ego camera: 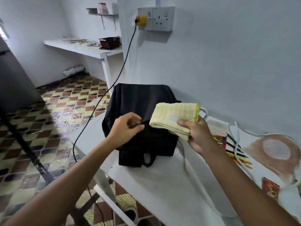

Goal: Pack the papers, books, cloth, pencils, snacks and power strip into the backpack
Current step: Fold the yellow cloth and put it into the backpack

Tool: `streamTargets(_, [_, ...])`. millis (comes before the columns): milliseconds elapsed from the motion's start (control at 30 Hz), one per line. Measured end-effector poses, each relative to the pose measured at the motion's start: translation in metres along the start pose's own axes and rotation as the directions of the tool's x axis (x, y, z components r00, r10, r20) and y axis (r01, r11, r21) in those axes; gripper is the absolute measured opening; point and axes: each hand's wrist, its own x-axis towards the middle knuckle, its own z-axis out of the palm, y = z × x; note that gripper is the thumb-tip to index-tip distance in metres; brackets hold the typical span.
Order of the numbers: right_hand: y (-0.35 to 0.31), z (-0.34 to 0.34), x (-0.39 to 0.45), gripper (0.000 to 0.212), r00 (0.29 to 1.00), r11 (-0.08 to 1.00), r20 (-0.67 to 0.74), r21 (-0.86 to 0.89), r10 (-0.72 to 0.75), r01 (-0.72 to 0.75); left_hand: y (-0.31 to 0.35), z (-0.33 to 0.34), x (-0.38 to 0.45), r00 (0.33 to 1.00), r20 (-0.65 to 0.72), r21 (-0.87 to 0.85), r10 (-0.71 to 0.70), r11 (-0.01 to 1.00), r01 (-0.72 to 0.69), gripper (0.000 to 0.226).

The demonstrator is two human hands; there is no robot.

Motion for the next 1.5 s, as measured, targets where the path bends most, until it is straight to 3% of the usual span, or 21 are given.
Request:
streamTargets(67, [-0.003, 0.005, 0.013, 0.043, 1.000, 0.999, -0.011, 0.047, -0.025, 0.025, -0.020, -0.004, 0.011, 0.967, 0.244, 0.259, 0.071, 0.956, -0.136, 0.043])
streamTargets(167, [-0.003, 0.015, 0.030, 0.044, 1.000, 0.995, 0.002, 0.094, -0.010, 0.010, -0.037, 0.002, 0.032, 0.864, 0.504, 0.433, 0.014, 0.861, -0.267, 0.059])
streamTargets(400, [-0.001, 0.036, 0.061, 0.050, 0.996, 0.989, 0.092, 0.147, -0.014, 0.000, -0.066, 0.013, 0.087, 0.668, 0.731, 0.305, 0.137, 0.810, -0.500, 0.026])
streamTargets(500, [0.002, 0.032, 0.064, 0.041, 0.984, 0.986, 0.179, 0.163, 0.001, -0.030, -0.065, 0.013, 0.108, 0.651, 0.743, 0.173, 0.157, 0.894, -0.413, 0.013])
streamTargets(567, [0.002, 0.031, 0.062, 0.033, 0.973, 0.986, 0.230, 0.163, 0.003, -0.042, -0.057, 0.003, 0.131, 0.637, 0.756, 0.024, 0.152, 0.966, -0.258, 0.012])
streamTargets(667, [-0.003, 0.032, 0.055, 0.034, 0.963, 0.992, 0.268, 0.118, 0.020, -0.054, -0.038, -0.022, 0.169, 0.678, 0.693, -0.218, 0.244, 0.968, -0.126, 0.011])
streamTargets(733, [-0.009, 0.041, 0.051, 0.021, 0.964, 0.994, 0.265, 0.094, 0.035, -0.062, -0.022, -0.037, 0.195, 0.741, 0.616, -0.257, 0.267, 0.958, -0.132, 0.018])
streamTargets(800, [-0.010, 0.049, 0.050, 0.023, 0.961, 0.995, 0.266, 0.048, 0.073, -0.089, -0.007, -0.049, 0.219, 0.804, 0.544, -0.297, 0.241, 0.951, -0.085, 0.021])
streamTargets(933, [0.001, 0.063, 0.070, 0.036, 0.975, 0.981, 0.199, -0.181, 0.100, -0.063, 0.021, -0.071, 0.253, 0.842, 0.470, -0.332, 0.266, 0.937, -0.111, 0.023])
streamTargets(1000, [0.012, 0.076, 0.082, 0.038, 0.998, 0.967, 0.063, -0.255, 0.005, 0.011, 0.036, -0.079, 0.257, 0.833, 0.446, -0.314, 0.327, 0.929, -0.197, 0.022])
streamTargets(1033, [0.020, 0.083, 0.088, 0.037, 0.992, 0.941, -0.005, -0.318, -0.123, 0.116, 0.043, -0.080, 0.257, 0.828, 0.433, -0.299, 0.357, 0.923, -0.241, 0.021])
streamTargets(1067, [0.026, 0.089, 0.093, 0.037, 0.947, 0.851, -0.050, -0.456, -0.316, 0.260, 0.049, -0.081, 0.256, 0.823, 0.419, -0.294, 0.383, 0.915, -0.277, 0.021])
streamTargets(1100, [0.032, 0.094, 0.099, 0.039, 0.849, 0.662, -0.030, -0.640, -0.528, 0.390, 0.054, -0.082, 0.255, 0.822, 0.398, -0.289, 0.408, 0.906, -0.310, 0.022])
streamTargets(1133, [0.038, 0.096, 0.106, 0.041, 0.726, 0.405, 0.070, -0.792, -0.684, 0.458, 0.059, -0.082, 0.253, 0.821, 0.372, -0.286, 0.433, 0.895, -0.342, 0.023])
streamTargets(1200, [0.046, 0.098, 0.126, 0.043, 0.541, -0.116, 0.360, -0.894, -0.760, 0.432, 0.068, -0.083, 0.251, 0.824, 0.312, -0.264, 0.473, 0.876, -0.403, 0.024])
streamTargets(1267, [0.048, 0.102, 0.151, 0.034, 0.461, -0.417, 0.551, -0.832, -0.695, 0.366, 0.075, -0.083, 0.250, 0.828, 0.259, -0.255, 0.498, 0.862, -0.439, 0.025])
streamTargets(1333, [0.050, 0.107, 0.175, 0.029, 0.527, -0.549, 0.606, -0.786, -0.596, 0.282, 0.081, -0.084, 0.250, 0.836, 0.219, -0.254, 0.503, 0.857, -0.449, 0.026])
streamTargets(1367, [0.050, 0.110, 0.185, 0.032, 0.636, -0.611, 0.581, -0.763, -0.508, 0.209, 0.083, -0.084, 0.251, 0.841, 0.206, -0.250, 0.499, 0.858, -0.448, 0.025])
streamTargets(1433, [0.051, 0.115, 0.197, 0.041, 0.875, -0.694, 0.391, -0.713, -0.284, 0.094, 0.084, -0.086, 0.251, 0.845, 0.194, -0.248, 0.497, 0.859, -0.448, 0.021])
streamTargets(1500, [0.050, 0.117, 0.201, 0.044, 0.969, -0.668, 0.203, -0.742, -0.141, 0.058, 0.084, -0.088, 0.250, 0.841, 0.202, -0.244, 0.502, 0.857, -0.454, 0.015])
